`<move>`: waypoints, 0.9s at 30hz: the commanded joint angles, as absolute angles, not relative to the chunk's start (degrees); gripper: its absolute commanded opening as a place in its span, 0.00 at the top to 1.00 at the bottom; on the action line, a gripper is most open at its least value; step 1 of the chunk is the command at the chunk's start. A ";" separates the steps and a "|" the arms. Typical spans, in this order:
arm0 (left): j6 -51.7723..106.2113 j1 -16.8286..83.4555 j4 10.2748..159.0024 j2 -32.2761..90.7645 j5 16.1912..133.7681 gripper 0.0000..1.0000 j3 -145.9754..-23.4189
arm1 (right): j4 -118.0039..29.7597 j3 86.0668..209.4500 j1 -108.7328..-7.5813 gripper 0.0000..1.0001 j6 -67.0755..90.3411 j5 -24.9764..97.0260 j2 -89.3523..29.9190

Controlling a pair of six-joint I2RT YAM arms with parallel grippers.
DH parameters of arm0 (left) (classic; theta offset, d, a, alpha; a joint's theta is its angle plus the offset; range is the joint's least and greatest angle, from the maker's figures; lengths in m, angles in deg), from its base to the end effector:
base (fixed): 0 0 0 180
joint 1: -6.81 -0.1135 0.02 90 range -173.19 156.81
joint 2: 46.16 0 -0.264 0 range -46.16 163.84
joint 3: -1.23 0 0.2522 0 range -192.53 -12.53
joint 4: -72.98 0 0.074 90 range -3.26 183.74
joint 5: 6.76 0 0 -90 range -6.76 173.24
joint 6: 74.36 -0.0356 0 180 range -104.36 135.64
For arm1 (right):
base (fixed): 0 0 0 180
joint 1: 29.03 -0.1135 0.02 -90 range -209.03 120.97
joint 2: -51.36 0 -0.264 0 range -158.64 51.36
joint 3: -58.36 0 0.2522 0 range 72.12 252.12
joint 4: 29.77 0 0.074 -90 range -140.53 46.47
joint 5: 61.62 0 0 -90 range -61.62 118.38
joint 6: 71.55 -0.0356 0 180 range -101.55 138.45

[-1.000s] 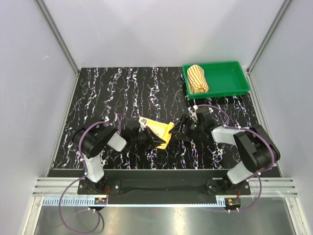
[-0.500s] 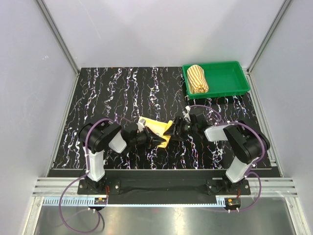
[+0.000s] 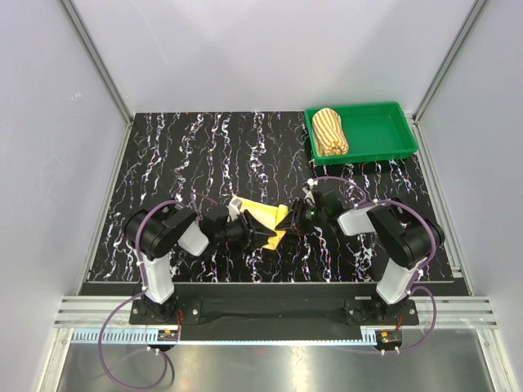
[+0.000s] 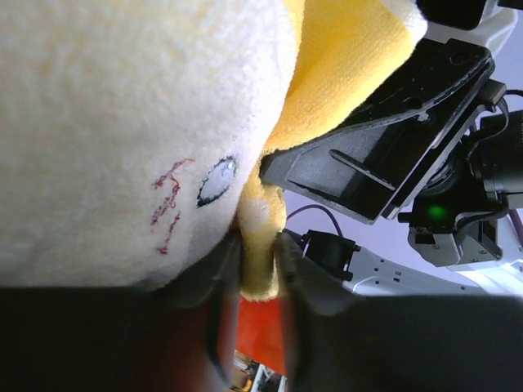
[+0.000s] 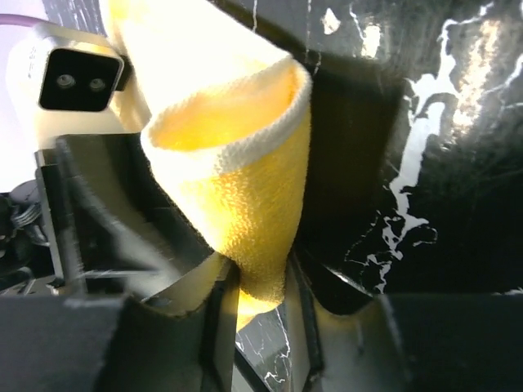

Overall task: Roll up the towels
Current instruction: Roll the towel

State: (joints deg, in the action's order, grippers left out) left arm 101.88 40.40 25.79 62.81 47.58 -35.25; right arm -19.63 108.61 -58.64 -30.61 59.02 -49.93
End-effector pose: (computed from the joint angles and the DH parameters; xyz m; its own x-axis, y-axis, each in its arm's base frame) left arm 0.2174 -0.1693 0.0787 -0.9100 -0.3689 0.1893 -0.2970 0.2612 -0.9185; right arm 0.2600 0.1686 0.1078 -0.9471 0.2093 -0.2432 -0.0680 0.6098 0.7896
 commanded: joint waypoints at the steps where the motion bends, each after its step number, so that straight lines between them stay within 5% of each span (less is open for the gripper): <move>1: 96.69 40.04 38.61 56.43 48.34 0.53 -34.41 | -25.74 110.35 -58.91 0.70 -27.70 55.11 -47.17; 4: 89.49 40.04 53.96 49.74 51.50 0.33 -36.51 | -31.81 111.85 -59.09 0.74 -25.77 53.17 -44.27; 7: 80.88 40.21 71.80 42.82 57.12 0.26 -40.73 | -38.74 113.69 -59.18 0.75 -24.01 50.98 -42.77; 16: 59.95 54.17 105.44 29.07 93.67 0.25 -59.08 | -60.20 124.24 -63.48 0.76 -19.35 44.65 -43.11; 27: 50.63 73.07 108.53 40.57 114.24 0.25 -69.65 | -72.35 133.12 -65.68 0.75 -16.71 42.36 -48.83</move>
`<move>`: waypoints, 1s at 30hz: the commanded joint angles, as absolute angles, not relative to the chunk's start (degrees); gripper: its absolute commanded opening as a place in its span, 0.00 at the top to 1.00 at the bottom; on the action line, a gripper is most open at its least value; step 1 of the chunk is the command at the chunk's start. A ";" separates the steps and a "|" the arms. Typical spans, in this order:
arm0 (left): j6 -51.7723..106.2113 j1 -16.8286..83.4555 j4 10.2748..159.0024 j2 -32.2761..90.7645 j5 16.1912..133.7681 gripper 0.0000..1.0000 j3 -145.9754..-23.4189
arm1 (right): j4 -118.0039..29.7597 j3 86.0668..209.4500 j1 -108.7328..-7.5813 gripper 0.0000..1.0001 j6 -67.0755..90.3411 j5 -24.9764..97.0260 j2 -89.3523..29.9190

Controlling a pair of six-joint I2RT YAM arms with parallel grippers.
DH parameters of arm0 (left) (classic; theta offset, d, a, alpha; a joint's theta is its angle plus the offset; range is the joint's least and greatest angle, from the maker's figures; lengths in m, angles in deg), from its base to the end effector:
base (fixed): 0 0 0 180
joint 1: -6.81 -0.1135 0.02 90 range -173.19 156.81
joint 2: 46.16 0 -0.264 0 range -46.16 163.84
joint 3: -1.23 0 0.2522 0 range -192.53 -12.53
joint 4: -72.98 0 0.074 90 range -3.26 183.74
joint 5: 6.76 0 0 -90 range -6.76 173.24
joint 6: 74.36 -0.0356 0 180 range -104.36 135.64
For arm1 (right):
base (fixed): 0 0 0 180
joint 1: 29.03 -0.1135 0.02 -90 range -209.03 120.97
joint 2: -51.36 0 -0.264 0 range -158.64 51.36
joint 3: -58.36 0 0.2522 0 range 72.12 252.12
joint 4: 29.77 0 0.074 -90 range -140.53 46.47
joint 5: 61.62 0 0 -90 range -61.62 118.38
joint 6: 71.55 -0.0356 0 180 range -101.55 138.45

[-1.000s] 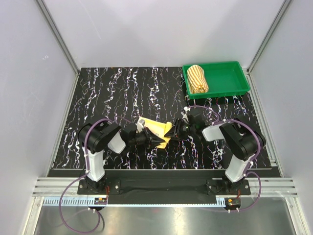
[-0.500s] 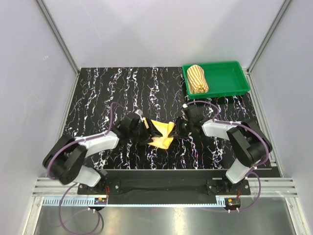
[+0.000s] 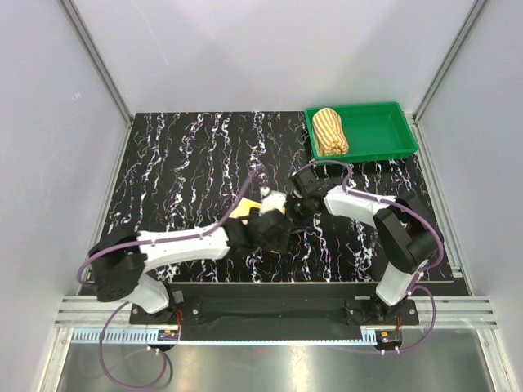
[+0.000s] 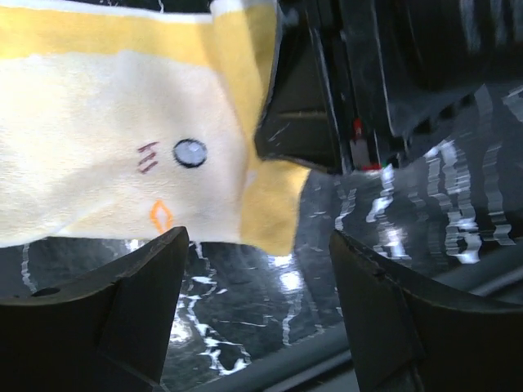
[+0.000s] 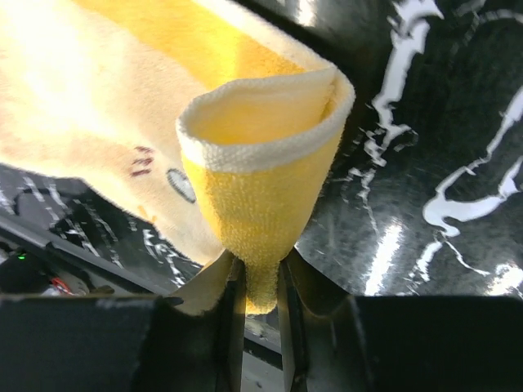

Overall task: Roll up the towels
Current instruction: Roll the towel

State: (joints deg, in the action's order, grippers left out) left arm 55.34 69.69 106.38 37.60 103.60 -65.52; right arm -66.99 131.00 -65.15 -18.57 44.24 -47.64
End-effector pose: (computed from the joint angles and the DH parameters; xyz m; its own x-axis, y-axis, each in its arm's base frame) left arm 0.1482 -0.2622 0.2194 -0.7387 0.1287 -0.6616 0.3399 0.9188 -0.2008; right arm 0.2652 0.2056 0.1653 -0.9781 0.0032 -0.2079 -0.0956 0.8810 0.4633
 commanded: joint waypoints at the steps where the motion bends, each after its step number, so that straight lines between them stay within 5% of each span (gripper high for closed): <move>1: 50.19 74.30 108.89 41.54 115.66 0.25 -70.53 | -72.88 133.29 -65.68 0.75 -16.53 42.36 -49.18; 12: 45.17 83.37 114.94 55.87 126.30 0.33 -82.84 | -73.50 133.82 -65.77 0.75 -16.18 43.15 -49.71; 30: 47.01 85.30 113.90 63.52 126.48 0.49 -82.67 | -75.61 134.53 -65.77 0.75 -14.69 45.52 -48.74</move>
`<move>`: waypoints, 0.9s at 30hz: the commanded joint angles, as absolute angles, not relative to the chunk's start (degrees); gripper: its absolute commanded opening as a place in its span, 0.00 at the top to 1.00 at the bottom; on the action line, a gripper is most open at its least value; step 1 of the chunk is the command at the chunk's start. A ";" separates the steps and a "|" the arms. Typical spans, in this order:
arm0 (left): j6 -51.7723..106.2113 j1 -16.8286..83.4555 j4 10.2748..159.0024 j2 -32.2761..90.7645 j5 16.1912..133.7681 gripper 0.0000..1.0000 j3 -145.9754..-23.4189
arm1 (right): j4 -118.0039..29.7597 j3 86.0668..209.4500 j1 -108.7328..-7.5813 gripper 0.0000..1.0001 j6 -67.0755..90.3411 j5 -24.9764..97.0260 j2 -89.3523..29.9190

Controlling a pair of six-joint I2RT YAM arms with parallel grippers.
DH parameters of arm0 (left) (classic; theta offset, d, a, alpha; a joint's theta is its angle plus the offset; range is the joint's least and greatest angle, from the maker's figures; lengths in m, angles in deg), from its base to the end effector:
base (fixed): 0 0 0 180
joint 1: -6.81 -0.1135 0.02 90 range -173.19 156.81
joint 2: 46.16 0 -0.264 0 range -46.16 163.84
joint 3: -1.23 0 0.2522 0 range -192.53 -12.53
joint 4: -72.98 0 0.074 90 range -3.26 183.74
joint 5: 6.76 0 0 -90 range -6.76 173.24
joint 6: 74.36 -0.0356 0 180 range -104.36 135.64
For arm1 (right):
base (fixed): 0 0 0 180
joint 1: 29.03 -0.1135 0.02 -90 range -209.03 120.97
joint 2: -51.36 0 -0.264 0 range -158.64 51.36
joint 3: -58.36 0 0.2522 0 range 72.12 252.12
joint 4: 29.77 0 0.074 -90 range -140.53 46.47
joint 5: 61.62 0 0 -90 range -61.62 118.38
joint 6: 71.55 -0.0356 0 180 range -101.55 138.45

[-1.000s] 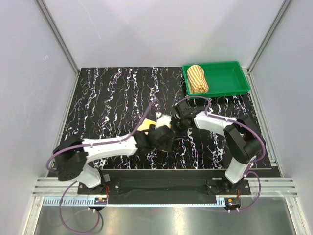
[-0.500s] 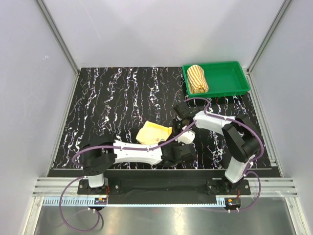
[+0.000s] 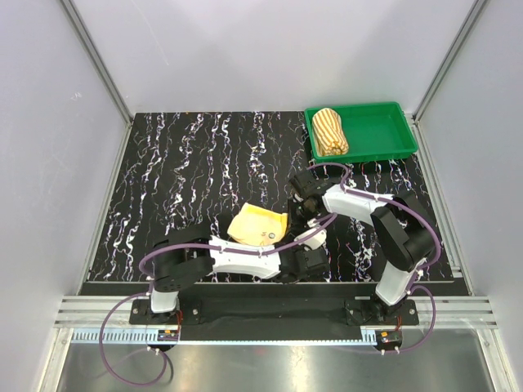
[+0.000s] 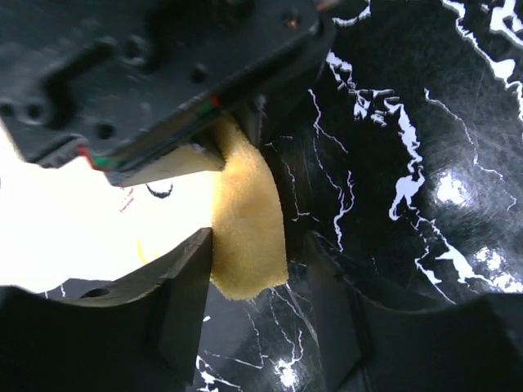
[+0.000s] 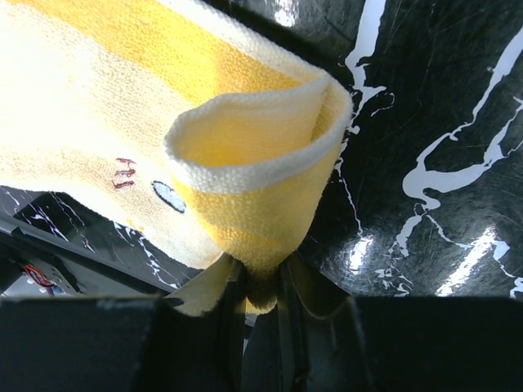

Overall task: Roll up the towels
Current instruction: Roll the towel

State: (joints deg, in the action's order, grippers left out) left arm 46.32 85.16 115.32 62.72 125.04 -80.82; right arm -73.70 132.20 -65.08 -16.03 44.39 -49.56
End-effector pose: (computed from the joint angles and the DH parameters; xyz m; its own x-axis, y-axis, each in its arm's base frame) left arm 0.0972 -0.3539 0.1555 -0.5104 0.5920 -0.6237 0.4905 0.7962 0.3543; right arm 0.2608 0.2020 0.1556 -0.9915 -0.0486 -0.1206 -0.0933 0.9121 0.3992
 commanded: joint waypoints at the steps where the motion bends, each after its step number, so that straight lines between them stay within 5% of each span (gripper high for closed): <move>1: 47.36 85.30 113.81 63.70 126.57 0.50 -82.23 | -75.69 134.53 -65.68 0.75 -14.60 45.78 -48.66; 11: 47.81 84.42 114.34 66.52 126.49 0.91 -83.28 | -78.06 134.70 -65.59 0.74 -13.02 46.32 -47.16; 15: 46.84 83.90 112.32 64.76 124.03 0.94 -81.70 | -80.00 134.61 -64.37 0.60 -12.58 44.91 -45.06; 19: 46.84 82.58 110.30 61.69 120.87 0.95 -79.33 | -82.54 136.62 -58.67 0.34 -11.09 44.56 -42.60; 27: 50.70 80.12 104.42 55.01 111.64 0.96 -73.27 | -92.73 146.12 -49.95 0.15 -6.43 39.11 -36.89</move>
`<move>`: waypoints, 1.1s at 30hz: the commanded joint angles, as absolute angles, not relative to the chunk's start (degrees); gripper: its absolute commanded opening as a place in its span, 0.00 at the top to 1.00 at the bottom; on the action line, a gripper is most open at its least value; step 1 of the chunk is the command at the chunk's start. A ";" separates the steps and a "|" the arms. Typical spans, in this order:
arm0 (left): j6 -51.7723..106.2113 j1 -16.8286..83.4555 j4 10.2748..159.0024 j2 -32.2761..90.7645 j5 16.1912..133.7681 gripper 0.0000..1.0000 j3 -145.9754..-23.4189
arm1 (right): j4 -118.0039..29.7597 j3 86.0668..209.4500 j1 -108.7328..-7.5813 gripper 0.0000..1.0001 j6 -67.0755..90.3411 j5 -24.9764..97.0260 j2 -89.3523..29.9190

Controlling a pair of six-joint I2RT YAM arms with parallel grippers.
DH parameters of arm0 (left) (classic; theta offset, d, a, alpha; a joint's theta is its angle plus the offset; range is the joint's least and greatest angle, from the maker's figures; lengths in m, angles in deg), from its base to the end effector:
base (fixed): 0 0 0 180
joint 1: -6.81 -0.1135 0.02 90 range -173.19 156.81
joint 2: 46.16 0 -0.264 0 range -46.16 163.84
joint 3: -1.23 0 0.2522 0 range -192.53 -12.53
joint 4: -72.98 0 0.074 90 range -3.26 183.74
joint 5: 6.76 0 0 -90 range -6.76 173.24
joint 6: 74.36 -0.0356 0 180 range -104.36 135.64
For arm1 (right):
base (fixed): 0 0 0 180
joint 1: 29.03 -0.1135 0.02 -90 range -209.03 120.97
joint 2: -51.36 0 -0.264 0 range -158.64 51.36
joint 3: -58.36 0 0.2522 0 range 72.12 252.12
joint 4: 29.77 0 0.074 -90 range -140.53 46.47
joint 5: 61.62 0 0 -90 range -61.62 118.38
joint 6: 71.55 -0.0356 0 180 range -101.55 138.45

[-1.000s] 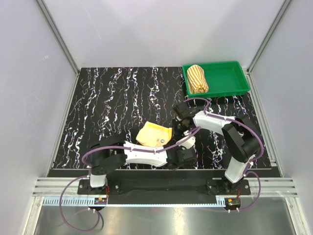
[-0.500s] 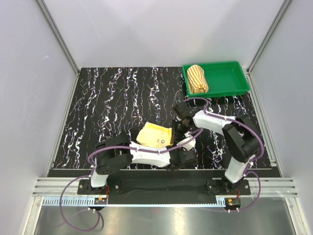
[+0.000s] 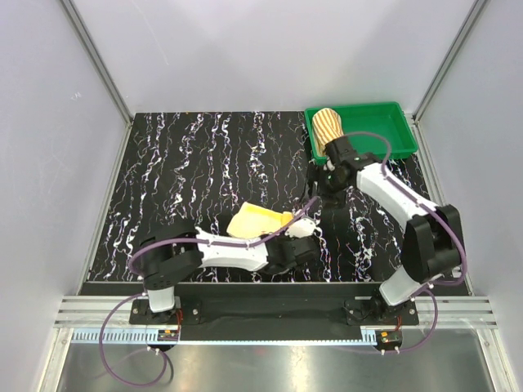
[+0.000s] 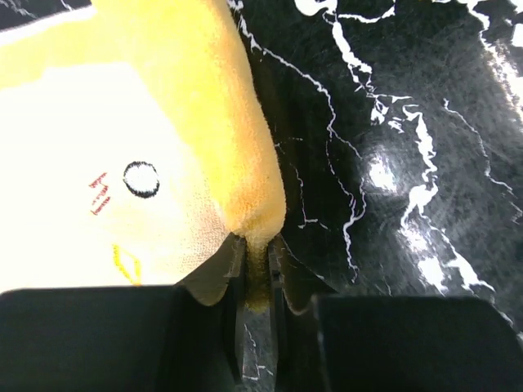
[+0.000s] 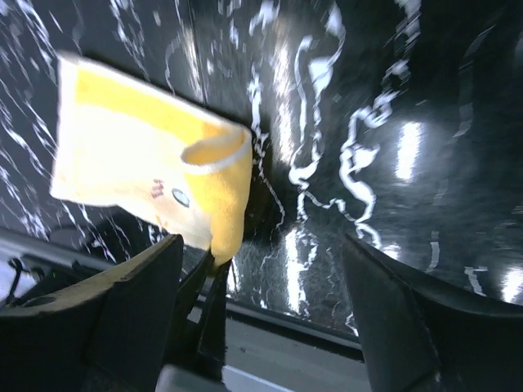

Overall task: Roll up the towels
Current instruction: Roll the towel

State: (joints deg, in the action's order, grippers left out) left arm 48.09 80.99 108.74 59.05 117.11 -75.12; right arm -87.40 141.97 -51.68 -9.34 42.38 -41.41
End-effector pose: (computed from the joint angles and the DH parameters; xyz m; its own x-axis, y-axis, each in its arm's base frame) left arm 0.1157 -0.3357 0.1530 -0.6015 0.4888 -0.6319 0.4870 0.8514 0.1949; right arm 0.2962 0.1329 0.2373 -0.9656 0.0873 -0.2450 -0.0130 0.9247 0.3804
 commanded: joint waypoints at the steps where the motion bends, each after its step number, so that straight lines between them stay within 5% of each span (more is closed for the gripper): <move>1: 51.23 78.98 103.28 54.13 110.32 0.96 -71.17 | -92.83 146.56 -49.43 0.14 -6.43 38.67 -36.01; 15: 64.41 61.23 73.23 36.81 78.07 0.97 -48.24 | -63.34 119.42 -48.28 0.14 -18.02 59.14 -18.16; 33: 89.63 45.58 29.89 50.25 55.82 1.00 -31.87 | -24.29 101.13 -52.31 0.20 -29.89 67.76 -31.15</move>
